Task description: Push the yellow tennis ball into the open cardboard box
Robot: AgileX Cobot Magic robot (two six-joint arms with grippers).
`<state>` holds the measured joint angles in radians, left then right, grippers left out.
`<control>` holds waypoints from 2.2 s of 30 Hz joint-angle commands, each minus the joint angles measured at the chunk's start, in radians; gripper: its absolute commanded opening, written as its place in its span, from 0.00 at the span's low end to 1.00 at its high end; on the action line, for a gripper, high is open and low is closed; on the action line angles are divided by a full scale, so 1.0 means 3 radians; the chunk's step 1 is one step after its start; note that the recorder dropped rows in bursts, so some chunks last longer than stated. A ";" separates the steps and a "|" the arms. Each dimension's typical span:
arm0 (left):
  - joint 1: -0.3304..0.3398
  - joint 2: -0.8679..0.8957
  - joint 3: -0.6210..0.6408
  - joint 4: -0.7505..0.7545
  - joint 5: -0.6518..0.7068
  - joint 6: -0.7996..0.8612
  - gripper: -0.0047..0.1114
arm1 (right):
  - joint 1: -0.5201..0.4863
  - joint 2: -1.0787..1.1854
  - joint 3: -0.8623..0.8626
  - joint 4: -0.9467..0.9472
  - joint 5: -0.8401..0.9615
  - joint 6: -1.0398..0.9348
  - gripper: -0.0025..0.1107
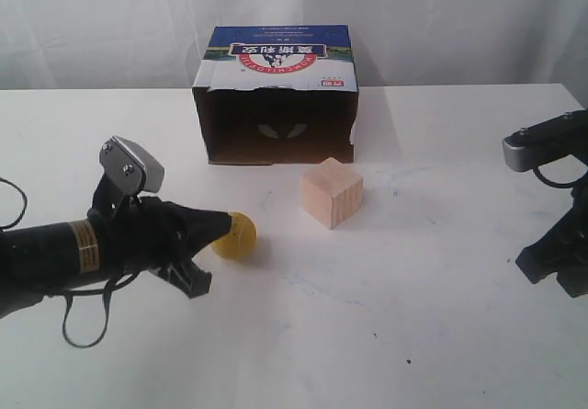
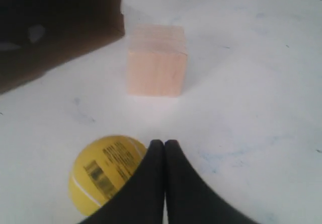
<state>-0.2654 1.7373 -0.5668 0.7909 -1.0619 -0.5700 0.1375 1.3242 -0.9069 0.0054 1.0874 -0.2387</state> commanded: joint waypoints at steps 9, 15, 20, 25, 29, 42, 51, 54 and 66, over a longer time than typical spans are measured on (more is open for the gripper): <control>-0.0014 0.0201 0.0214 0.0320 0.0311 0.0004 0.04 | -0.0030 -0.0021 0.0005 0.0016 -0.0040 -0.0023 0.02; -0.0014 0.0284 0.0214 0.0624 0.0331 -0.0004 0.04 | -0.0030 -0.0021 0.0005 0.0016 -0.0046 -0.0023 0.02; -0.0014 0.0291 0.0214 0.0358 0.0363 0.0142 0.04 | -0.0030 -0.0021 0.0005 0.0016 -0.0044 -0.0007 0.02; -0.0014 0.0356 0.0111 -0.0323 0.0528 0.0875 0.04 | -0.0030 -0.0021 0.0005 0.0006 -0.0044 -0.0007 0.02; -0.0014 0.0692 -0.0489 -0.0475 0.0488 0.1176 0.04 | -0.0030 -0.0021 0.0005 0.0007 -0.0013 -0.0007 0.02; 0.0044 0.0360 -0.1296 -0.1174 0.1496 0.1209 0.04 | -0.0030 -0.0021 0.0010 0.0067 0.0081 -0.0007 0.02; 0.0015 0.0360 -0.0573 -0.1403 0.0707 0.1201 0.04 | -0.0030 -0.0021 0.0010 0.0074 0.0074 -0.0007 0.02; 0.0015 0.0354 -0.0377 -0.1628 0.0651 0.1201 0.04 | -0.0030 -0.0021 0.0010 0.0074 0.0080 -0.0007 0.02; 0.0015 -0.1073 0.0453 -0.3266 0.1701 0.2360 0.04 | -0.0030 -0.0021 0.0004 -0.1045 0.0051 0.0441 0.02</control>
<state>-0.2569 1.5628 -0.4626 -0.0863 -0.7090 -0.0476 0.1375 1.3242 -0.9069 -0.1548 1.1102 -0.1877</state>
